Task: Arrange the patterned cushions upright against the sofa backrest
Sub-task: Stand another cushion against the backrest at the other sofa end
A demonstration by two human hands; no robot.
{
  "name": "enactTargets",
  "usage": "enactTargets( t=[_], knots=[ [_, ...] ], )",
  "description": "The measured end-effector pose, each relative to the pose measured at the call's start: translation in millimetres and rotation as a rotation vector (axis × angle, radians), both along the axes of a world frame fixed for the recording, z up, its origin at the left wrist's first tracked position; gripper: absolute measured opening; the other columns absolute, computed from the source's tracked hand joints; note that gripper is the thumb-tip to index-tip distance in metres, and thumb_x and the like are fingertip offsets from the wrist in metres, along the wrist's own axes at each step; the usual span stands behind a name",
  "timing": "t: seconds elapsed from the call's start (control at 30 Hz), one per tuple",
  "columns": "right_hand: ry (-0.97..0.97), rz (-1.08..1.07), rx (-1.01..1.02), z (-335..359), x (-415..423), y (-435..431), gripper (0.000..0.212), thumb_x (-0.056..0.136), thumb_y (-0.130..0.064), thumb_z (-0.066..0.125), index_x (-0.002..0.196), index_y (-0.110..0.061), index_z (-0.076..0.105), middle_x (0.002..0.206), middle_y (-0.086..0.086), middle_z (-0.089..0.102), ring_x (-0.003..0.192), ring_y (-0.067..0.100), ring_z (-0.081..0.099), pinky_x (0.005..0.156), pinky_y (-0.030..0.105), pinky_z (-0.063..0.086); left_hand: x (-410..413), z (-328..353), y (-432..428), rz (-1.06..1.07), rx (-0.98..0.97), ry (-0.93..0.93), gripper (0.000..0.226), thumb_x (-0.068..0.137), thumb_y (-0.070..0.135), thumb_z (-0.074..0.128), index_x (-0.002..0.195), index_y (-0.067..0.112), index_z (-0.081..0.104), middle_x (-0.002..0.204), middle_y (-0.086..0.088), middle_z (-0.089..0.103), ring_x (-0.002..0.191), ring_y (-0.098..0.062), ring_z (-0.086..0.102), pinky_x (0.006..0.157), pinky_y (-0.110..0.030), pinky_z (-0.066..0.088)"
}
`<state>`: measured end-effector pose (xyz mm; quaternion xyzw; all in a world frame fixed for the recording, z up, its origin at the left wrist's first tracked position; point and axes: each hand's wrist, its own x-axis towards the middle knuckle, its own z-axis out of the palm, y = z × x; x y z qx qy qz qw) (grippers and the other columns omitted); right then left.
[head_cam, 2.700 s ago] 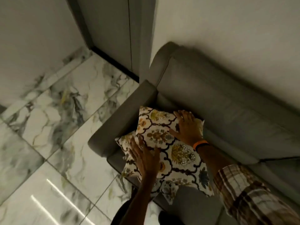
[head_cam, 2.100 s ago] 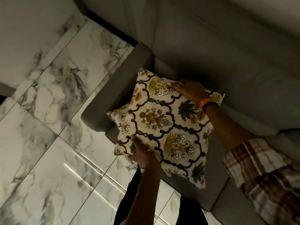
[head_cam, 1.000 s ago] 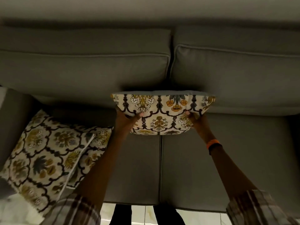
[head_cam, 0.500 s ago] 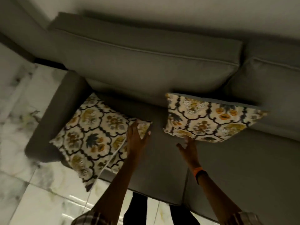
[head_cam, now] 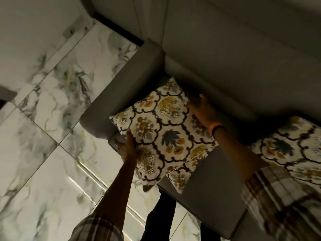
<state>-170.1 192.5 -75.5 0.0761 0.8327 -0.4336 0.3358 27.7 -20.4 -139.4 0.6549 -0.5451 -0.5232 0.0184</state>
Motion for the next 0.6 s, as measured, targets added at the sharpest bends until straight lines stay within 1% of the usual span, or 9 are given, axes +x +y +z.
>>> enactTargets(
  t=[0.03,0.1,0.13,0.17,0.27,0.37,0.47,0.53,0.6],
  knots=[
    [-0.081,-0.019,-0.026,-5.9,-4.1,-11.8,0.098,0.094,-0.061,0.066,0.169,-0.022,0.017,0.173,0.007,0.027,0.155,0.034,0.036,0.118,0.041,0.035,-4.0,-5.2,-6.7,0.107,0.146,0.072,0.095,0.088,0.066,0.058,0.159,0.021,0.013,0.160,-0.016,0.035,0.140,-0.038,0.044,0.105,-0.049,0.046],
    [-0.196,-0.017,-0.112,-18.6,-7.9,-24.6,0.094,0.092,-0.065,0.065,0.167,-0.021,0.027,0.171,0.007,0.034,0.156,0.032,0.035,0.123,0.043,0.030,-9.5,-12.3,-11.6,0.166,0.301,0.220,0.100,0.082,0.071,0.061,0.157,0.018,0.021,0.151,-0.010,0.047,0.126,-0.032,0.055,0.089,-0.040,0.055],
    [-0.222,0.002,-0.159,-17.7,-3.7,-30.1,0.084,0.097,-0.060,0.060,0.165,-0.019,0.032,0.169,0.008,0.037,0.155,0.031,0.036,0.124,0.041,0.028,-11.8,-12.9,-10.4,0.141,0.305,0.236,0.105,0.078,0.074,0.061,0.156,0.017,0.022,0.147,-0.008,0.049,0.124,-0.031,0.055,0.093,-0.042,0.054],
    [-0.213,-0.009,-0.186,-18.4,0.7,-30.8,0.078,0.100,-0.061,0.056,0.163,-0.019,0.036,0.168,0.008,0.039,0.155,0.030,0.037,0.126,0.040,0.027,-12.5,-12.7,-8.5,0.119,0.275,0.219,0.111,0.073,0.079,0.061,0.156,0.017,0.021,0.149,-0.010,0.048,0.127,-0.032,0.053,0.103,-0.047,0.050],
    [-0.081,-0.078,-0.102,-15.1,14.6,-15.3,0.101,0.074,-0.094,0.055,0.154,-0.033,0.050,0.160,0.000,0.053,0.145,0.028,0.050,0.125,0.052,0.033,-17.1,7.6,6.1,0.090,0.096,0.223,0.109,0.070,0.082,0.057,0.155,0.021,0.027,0.152,-0.011,0.049,0.135,-0.034,0.050,0.114,-0.050,0.039],
    [0.049,-0.232,-0.067,3.5,37.5,24.8,0.091,0.080,-0.094,0.043,0.149,-0.035,0.055,0.154,0.000,0.059,0.139,0.027,0.055,0.120,0.054,0.039,-19.9,42.7,33.4,-0.001,-0.071,0.304,0.088,0.082,0.071,0.056,0.151,0.022,0.035,0.151,-0.008,0.050,0.133,-0.028,0.050,0.104,-0.036,0.036],
    [0.114,-0.514,-0.162,30.1,64.7,77.5,0.072,0.090,-0.087,0.039,0.132,-0.036,0.067,0.143,0.002,0.065,0.131,0.022,0.057,0.119,0.045,0.039,-22.9,82.3,78.5,-0.087,-0.165,0.402,0.084,0.083,0.068,0.057,0.149,0.021,0.039,0.145,-0.003,0.054,0.123,-0.017,0.050,0.100,-0.031,0.035],
    [0.182,-0.691,-0.298,47.8,82.8,124.8,0.065,0.078,-0.094,0.045,0.105,-0.045,0.077,0.128,-0.005,0.073,0.126,0.022,0.064,0.114,0.044,0.046,-27.5,105.4,121.1,-0.114,-0.177,0.472,0.084,0.081,0.065,0.060,0.148,0.017,0.040,0.135,0.006,0.053,0.120,-0.012,0.049,0.097,-0.026,0.038],
    [0.254,-0.789,-0.413,57.1,100.0,178.8,0.063,0.070,-0.097,0.052,0.107,-0.052,0.078,0.127,-0.007,0.076,0.126,0.020,0.068,0.113,0.047,0.050,-29.6,117.5,169.0,-0.169,-0.188,0.538,0.085,0.081,0.063,0.061,0.149,0.015,0.040,0.133,0.009,0.052,0.123,-0.012,0.051,0.100,-0.028,0.041]
  ],
)
